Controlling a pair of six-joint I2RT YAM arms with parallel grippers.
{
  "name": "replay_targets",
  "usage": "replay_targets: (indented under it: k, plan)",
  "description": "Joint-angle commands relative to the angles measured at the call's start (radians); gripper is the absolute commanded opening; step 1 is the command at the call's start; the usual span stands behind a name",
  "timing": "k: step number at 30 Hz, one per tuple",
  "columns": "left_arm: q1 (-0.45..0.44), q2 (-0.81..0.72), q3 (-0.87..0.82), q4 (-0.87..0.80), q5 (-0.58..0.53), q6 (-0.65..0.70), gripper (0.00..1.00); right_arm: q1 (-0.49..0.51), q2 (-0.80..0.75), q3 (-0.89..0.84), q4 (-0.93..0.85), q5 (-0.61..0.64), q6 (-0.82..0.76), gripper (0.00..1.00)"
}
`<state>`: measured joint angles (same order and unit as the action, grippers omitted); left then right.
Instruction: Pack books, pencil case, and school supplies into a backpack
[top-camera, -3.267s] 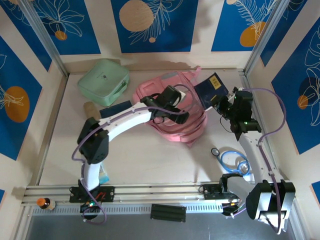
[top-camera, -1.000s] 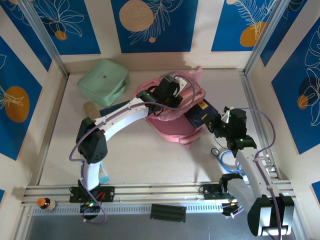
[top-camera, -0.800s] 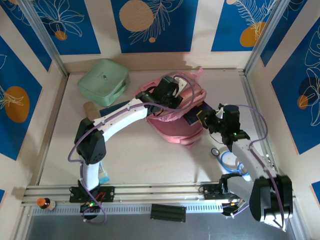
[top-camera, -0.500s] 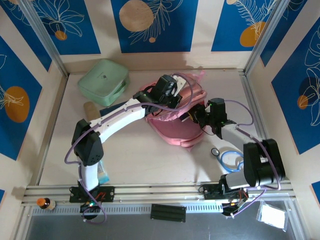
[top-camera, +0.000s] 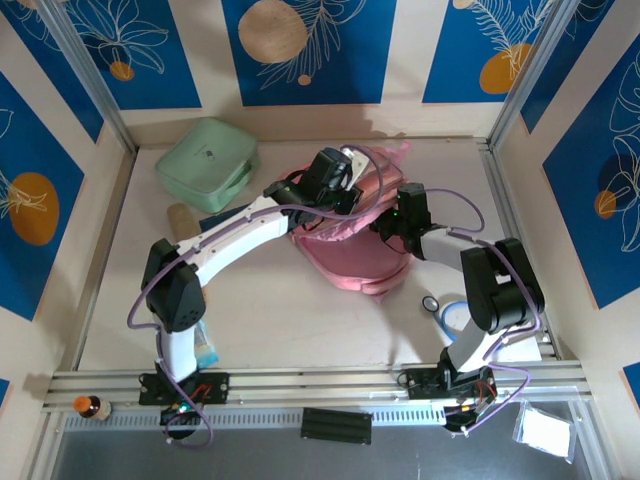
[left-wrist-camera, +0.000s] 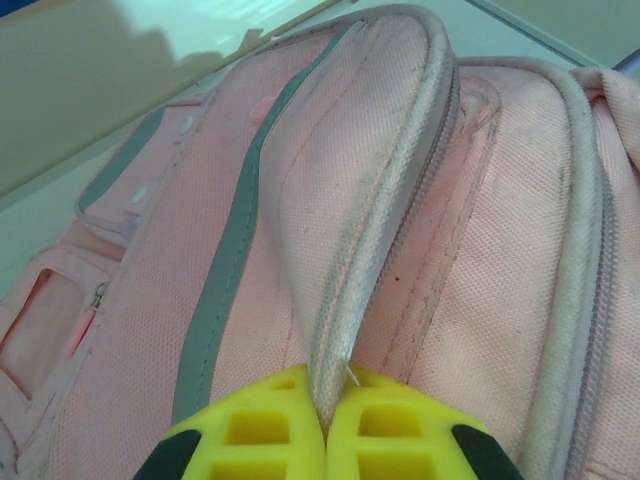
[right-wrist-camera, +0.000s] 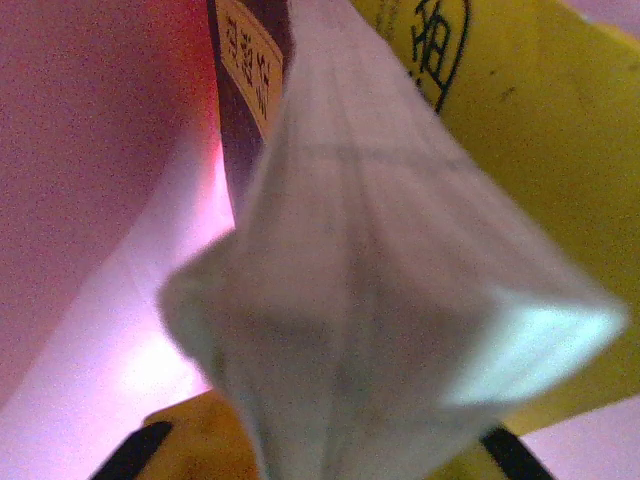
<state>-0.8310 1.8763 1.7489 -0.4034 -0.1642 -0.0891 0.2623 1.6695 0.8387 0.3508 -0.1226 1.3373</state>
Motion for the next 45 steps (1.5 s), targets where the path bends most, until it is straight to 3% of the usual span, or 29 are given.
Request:
replay_targets:
  k: [1, 5, 7, 10, 15, 19, 27, 28, 30, 32, 35, 38, 45]
  plan:
    - [0.007, -0.086, 0.029, 0.119, 0.036, -0.038, 0.0, -0.019, 0.032, 0.035, 0.001, -0.1, -0.005, 0.28]
    - [0.015, -0.083, 0.031, 0.115, 0.04, -0.046, 0.0, -0.043, -0.021, -0.023, 0.022, -0.136, 0.008, 0.55]
    - [0.023, -0.079, 0.031, 0.108, 0.043, -0.053, 0.0, -0.057, -0.068, -0.053, 0.007, -0.161, 0.015, 0.61]
    - [0.035, -0.071, 0.022, 0.102, 0.044, -0.069, 0.0, -0.06, -0.149, -0.115, -0.024, -0.175, 0.015, 0.65]
    - [0.05, -0.056, 0.002, 0.104, 0.069, -0.095, 0.0, -0.06, -0.323, -0.212, -0.22, -0.076, -0.041, 0.66]
    - [0.056, -0.035, -0.02, 0.107, 0.086, -0.113, 0.0, -0.069, -0.482, -0.273, -0.372, 0.081, -0.111, 0.66]
    - [0.056, 0.094, -0.024, 0.114, 0.298, -0.236, 0.0, -0.126, -0.728, -0.223, -0.668, 0.382, -0.342, 0.67]
    - [0.056, 0.103, -0.024, 0.112, 0.324, -0.243, 0.04, -0.131, -0.745, -0.213, -0.687, 0.398, -0.366, 0.67]
    - [0.055, 0.112, -0.023, 0.093, 0.37, -0.242, 0.22, -0.139, -0.774, -0.185, -0.718, 0.425, -0.412, 0.69]
    - [0.059, 0.097, -0.035, 0.074, 0.38, -0.237, 0.48, -0.145, -0.8, -0.166, -0.714, 0.434, -0.465, 0.74]
    - [0.084, 0.034, -0.086, 0.053, 0.377, -0.229, 0.69, -0.145, -0.813, -0.15, -0.686, 0.426, -0.508, 0.8]
    - [0.135, -0.061, -0.198, 0.054, 0.333, -0.234, 0.82, -0.143, -0.795, -0.138, -0.658, 0.392, -0.517, 0.83]
    - [0.347, -0.278, -0.541, 0.086, 0.256, -0.303, 0.96, -0.066, -0.686, -0.094, -0.607, 0.334, -0.529, 0.85]
